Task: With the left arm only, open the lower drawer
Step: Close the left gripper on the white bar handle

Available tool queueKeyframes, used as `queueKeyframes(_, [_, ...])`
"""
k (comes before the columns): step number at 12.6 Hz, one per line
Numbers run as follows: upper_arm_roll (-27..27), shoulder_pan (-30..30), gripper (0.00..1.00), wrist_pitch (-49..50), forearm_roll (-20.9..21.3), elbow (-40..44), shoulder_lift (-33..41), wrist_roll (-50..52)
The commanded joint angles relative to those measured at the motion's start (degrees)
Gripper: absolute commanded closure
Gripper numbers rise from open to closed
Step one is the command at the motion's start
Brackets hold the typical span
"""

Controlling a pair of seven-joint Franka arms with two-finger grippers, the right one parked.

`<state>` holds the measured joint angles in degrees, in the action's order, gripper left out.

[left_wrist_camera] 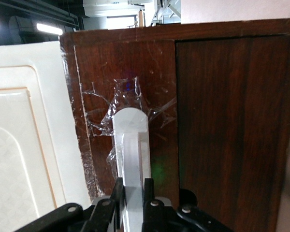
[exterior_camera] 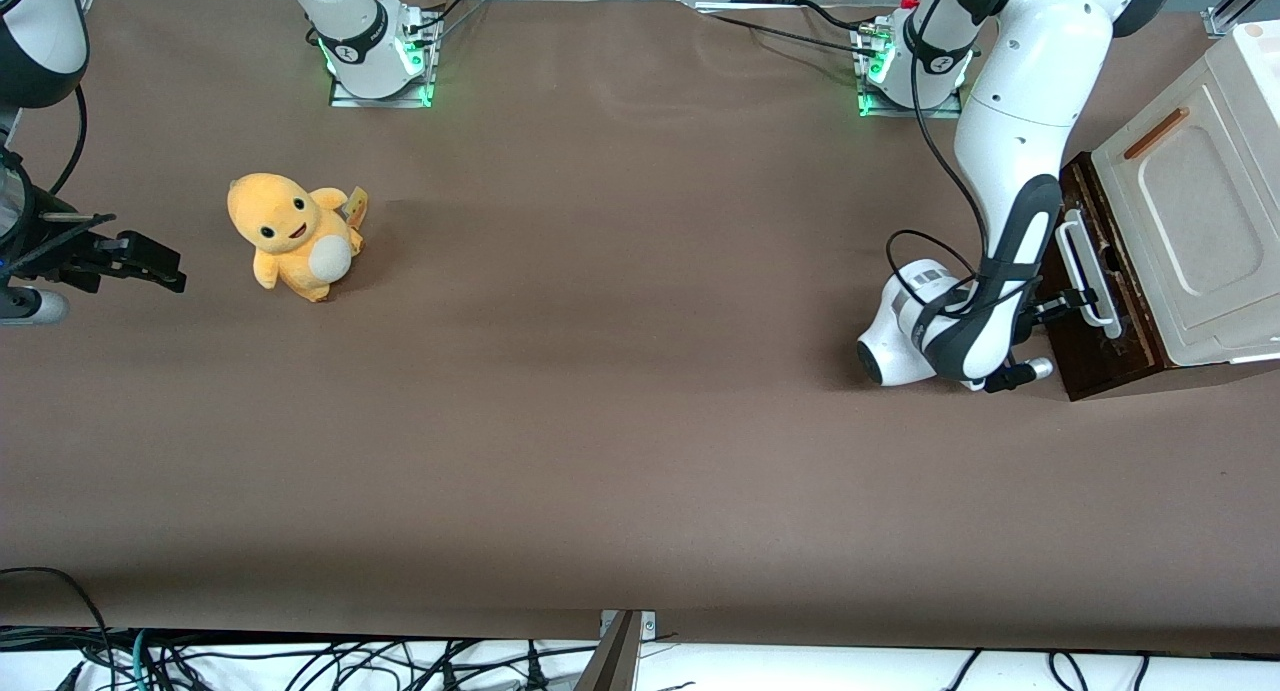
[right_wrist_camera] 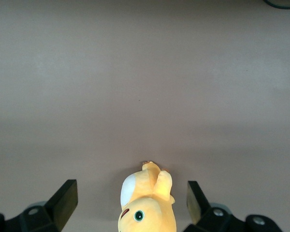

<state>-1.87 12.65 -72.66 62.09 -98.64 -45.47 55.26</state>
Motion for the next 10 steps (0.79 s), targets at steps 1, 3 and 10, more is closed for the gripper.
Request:
queueKeyframes(1, [-0.33,2.46,0.89,1.73,-1.26,1.43,0.38,-1.39])
queueKeyframes(3, [-0.41,3.69,0.89,3.05,-2.85,1.96,0.56,-1.47])
queueKeyframes(10, [-0.41,6.06,0.89,5.16,-6.01,4.07,0.64,-1.65])
